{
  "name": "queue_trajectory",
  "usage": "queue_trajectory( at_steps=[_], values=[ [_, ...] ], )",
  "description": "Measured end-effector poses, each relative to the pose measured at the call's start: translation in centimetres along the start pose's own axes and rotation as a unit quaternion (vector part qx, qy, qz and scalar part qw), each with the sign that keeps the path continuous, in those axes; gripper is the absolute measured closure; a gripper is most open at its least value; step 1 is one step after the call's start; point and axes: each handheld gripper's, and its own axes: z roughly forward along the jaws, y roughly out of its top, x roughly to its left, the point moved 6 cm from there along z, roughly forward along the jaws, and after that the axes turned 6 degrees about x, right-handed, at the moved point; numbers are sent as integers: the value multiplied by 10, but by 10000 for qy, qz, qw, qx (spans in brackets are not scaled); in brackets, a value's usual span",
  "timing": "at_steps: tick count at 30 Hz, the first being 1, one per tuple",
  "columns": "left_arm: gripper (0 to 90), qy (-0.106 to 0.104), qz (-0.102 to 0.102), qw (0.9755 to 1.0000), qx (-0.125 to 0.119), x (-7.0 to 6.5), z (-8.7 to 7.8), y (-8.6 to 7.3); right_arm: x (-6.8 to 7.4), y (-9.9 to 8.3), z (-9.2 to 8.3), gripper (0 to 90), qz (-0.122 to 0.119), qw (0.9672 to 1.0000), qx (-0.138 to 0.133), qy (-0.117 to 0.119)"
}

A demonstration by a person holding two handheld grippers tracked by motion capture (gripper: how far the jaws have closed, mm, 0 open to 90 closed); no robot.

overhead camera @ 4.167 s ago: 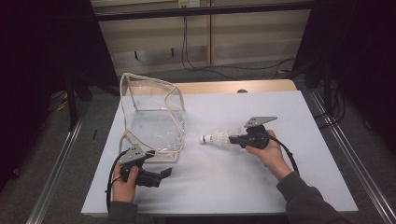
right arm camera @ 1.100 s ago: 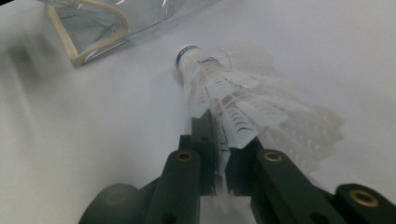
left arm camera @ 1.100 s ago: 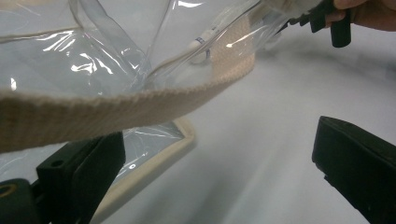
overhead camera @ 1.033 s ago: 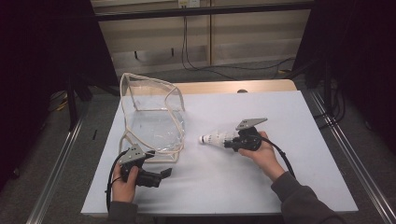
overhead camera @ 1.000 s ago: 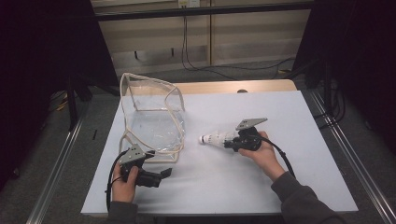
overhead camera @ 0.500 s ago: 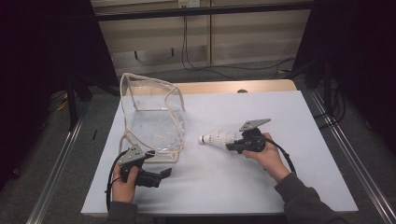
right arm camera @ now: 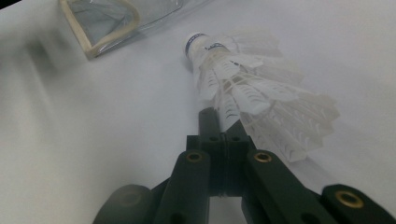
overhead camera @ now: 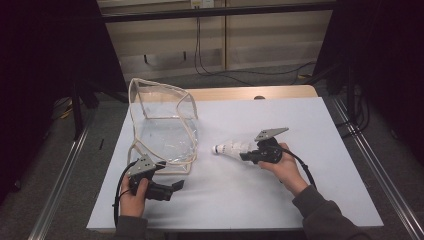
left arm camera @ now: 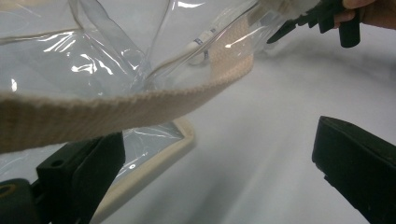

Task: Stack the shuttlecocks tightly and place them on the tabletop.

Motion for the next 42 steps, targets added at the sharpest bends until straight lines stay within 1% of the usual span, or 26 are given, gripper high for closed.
queue_trajectory(
  at_steps=[3, 7, 10, 12, 15, 18, 22, 30, 34, 36, 37, 42],
  values=[
    [28, -1, 1, 10000, 2, 0, 0, 0, 0, 1, 0, 896, 6, 10000, -52, -16],
    [28, 5, -5, 10000, -6, 0, 0, 0, 1, 1, 1, 882, -8, 10000, -33, 16],
    [28, -7, -4, 10000, -2, 0, 0, 0, 0, 0, 2, 854, 28, 10000, -18, 21],
    [28, 1, 3, 10000, -6, 0, 0, 0, 1, 0, 2, 832, -19, 10000, 8, -3],
    [28, 8, 9, 10000, -19, 0, 0, 0, 1, -1, 1, 796, -13, 10000, 28, -29],
    [28, 18, -2, 10000, -11, 0, -1, 0, 0, -1, 0, 779, -29, 10000, 50, -61],
    [28, 14, 1, 10000, -8, 0, -1, 0, 1, -1, -4, 745, 4, 10000, -14, -57],
    [28, 8, 4, 10000, -31, 0, -1, 1, 2, -2, -8, 709, 16, 10000, -68, -65],
    [28, 9, 2, 10000, -31, -1, -1, 1, 3, -1, -10, 663, 72, 9999, -99, -33],
    [28, 9, 4, 10000, -34, -1, -1, 1, 4, -1, -11, 642, 46, 9999, -106, -35],
    [28, 10, 2, 10000, -36, -1, -1, 1, 4, -1, -12, 629, 70, 9999, -113, -26],
    [28, 19, 34, 10000, -19, 0, -2, 1, 3, -1, -14, 575, 122, 9998, -141, -78]
  ],
)
